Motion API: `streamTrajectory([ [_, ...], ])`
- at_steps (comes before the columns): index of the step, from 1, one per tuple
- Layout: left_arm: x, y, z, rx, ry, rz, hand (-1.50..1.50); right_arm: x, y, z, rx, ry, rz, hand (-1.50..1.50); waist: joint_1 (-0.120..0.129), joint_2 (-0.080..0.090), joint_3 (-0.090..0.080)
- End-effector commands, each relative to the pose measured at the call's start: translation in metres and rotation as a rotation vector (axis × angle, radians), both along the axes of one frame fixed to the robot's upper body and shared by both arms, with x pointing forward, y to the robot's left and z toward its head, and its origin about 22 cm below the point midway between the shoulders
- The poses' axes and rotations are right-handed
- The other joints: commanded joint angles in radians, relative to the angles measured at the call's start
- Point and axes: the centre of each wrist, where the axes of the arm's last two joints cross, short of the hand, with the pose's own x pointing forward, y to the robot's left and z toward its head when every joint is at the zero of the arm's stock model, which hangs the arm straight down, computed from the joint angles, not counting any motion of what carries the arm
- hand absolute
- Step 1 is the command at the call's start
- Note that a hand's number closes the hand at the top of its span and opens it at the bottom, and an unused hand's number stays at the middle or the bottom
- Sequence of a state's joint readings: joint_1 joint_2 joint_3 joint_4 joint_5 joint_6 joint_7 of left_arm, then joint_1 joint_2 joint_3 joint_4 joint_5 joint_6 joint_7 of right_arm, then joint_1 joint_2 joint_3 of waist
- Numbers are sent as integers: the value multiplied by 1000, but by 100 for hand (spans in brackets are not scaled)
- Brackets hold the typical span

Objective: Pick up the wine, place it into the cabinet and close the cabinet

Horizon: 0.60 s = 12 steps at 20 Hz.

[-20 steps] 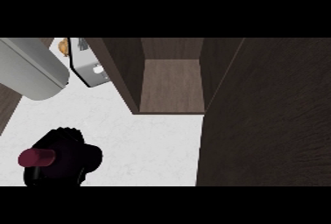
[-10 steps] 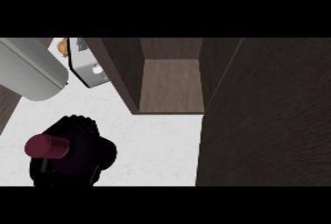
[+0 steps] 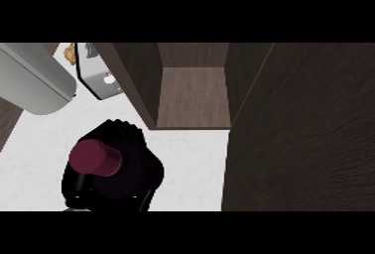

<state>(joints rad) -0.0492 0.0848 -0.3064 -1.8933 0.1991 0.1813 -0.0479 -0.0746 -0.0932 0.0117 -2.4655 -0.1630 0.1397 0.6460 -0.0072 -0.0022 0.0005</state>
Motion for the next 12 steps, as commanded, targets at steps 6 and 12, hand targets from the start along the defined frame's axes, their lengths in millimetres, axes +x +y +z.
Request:
streamTrajectory([
  [6, 21, -63, 32, -23, 8, -21, 150, -12, -1, 9, 52, -39, 59, -150, -1, 2, 0],
  [12, 30, -103, 44, -2, -15, 52, 150, -18, 3, 4, 64, -23, 59, -150, -8, 1, 0],
])
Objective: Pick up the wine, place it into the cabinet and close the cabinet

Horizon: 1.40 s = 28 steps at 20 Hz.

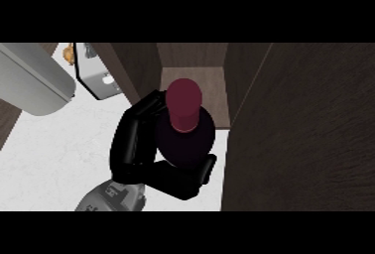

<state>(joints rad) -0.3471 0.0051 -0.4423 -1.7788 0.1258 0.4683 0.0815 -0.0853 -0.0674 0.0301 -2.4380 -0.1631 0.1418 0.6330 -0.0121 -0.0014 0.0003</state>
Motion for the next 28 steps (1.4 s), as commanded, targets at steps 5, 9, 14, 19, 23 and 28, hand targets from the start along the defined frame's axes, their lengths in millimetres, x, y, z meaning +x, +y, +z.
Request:
streamTrajectory([
  [5, 14, -32, 8, 18, 9, 49, 150, -33, -13, 16, 1, -55, 56, -150, -4, -1, 0],
  [9, 30, -47, 25, 38, -1, 82, 150, -24, -9, 19, 16, -56, 41, -150, -4, 0, 0],
  [14, 26, -46, 0, 56, -9, 105, 150, -28, -15, 19, 22, -70, 44, -150, -3, 0, 0],
  [19, 43, -32, -33, -4, 41, 137, 150, -17, -4, 11, 30, -60, 43, -150, -7, 4, -1],
  [23, 49, -41, -1, -26, 20, 149, 150, -27, -10, 25, -1, -54, 46, -150, -3, 0, -1],
  [28, 45, -34, -62, 23, 58, 171, 150, -9, -13, 18, 17, -65, 47, -150, -3, 3, -1],
])
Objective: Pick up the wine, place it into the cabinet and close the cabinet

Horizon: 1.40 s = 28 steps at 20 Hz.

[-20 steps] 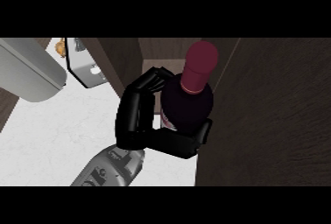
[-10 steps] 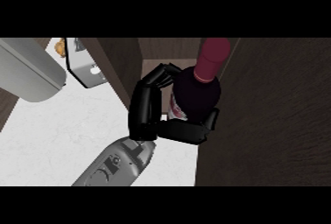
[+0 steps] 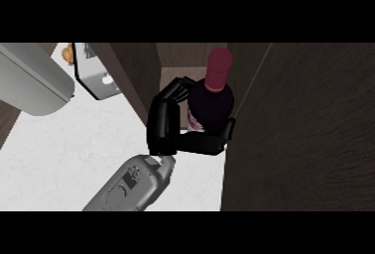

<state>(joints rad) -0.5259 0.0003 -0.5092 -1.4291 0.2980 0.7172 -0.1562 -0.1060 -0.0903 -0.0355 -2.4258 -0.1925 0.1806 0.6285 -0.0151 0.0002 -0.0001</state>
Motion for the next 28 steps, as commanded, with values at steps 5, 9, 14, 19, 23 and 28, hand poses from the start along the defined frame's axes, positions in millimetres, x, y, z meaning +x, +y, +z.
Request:
streamTrajectory([
  [5, 9, -4, -26, 103, -10, 50, 150, -28, -8, 7, 37, -41, 53, -150, 0, -1, 0],
  [9, 6, 1, -50, 141, -20, 62, 150, -37, -4, 7, 46, -31, 52, -150, -2, -1, 0],
  [14, 31, 9, -56, 133, -23, 103, 150, -30, 12, 15, 52, -36, 51, -150, -2, 1, -1],
  [19, 35, 18, -61, 108, -18, 106, 150, -22, -4, 2, 31, -36, 45, -150, 4, 0, 0],
  [23, 40, 21, -58, 98, -14, 138, 150, -23, 4, 20, 52, -37, 46, -150, 5, -1, 0],
  [28, 73, 40, -50, 89, 21, 122, 150, -30, -9, 4, 51, -25, 49, -150, -1, 0, 0],
])
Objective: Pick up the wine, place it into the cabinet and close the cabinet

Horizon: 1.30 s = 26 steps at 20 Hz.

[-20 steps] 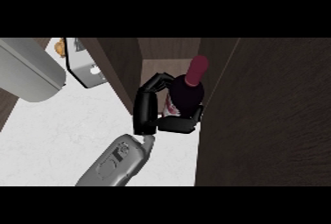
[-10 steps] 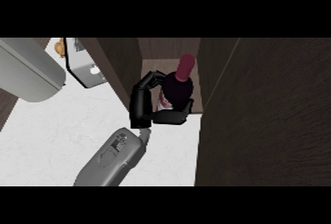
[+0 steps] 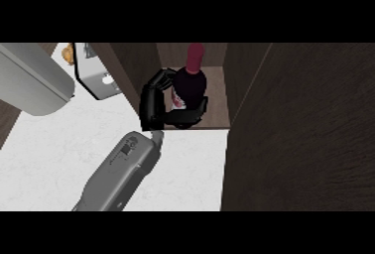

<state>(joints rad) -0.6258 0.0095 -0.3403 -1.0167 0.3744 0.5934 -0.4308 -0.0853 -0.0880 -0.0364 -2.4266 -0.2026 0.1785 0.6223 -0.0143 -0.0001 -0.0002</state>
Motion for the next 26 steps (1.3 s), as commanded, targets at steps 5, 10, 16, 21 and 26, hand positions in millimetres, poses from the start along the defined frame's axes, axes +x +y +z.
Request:
streamTrajectory([
  [5, 20, -4, 1, -8, 51, -4, 150, -13, -1, 3, 51, -54, 69, -150, -4, 2, 0],
  [10, 42, 14, 3, 37, 73, -1, 150, -24, -5, 7, 31, -32, 63, -150, -4, 2, 0],
  [16, 53, 1, 6, 45, 54, 52, 150, -22, 4, 11, 60, -44, 69, -150, -14, 4, 0],
  [21, 71, 3, 16, 98, -4, 89, 150, -11, 16, 5, 66, -31, 80, -150, -17, 8, -1],
  [26, 73, 5, 11, 115, -31, 129, 150, -21, 14, 7, 50, -30, 90, -150, -23, 7, -1],
])
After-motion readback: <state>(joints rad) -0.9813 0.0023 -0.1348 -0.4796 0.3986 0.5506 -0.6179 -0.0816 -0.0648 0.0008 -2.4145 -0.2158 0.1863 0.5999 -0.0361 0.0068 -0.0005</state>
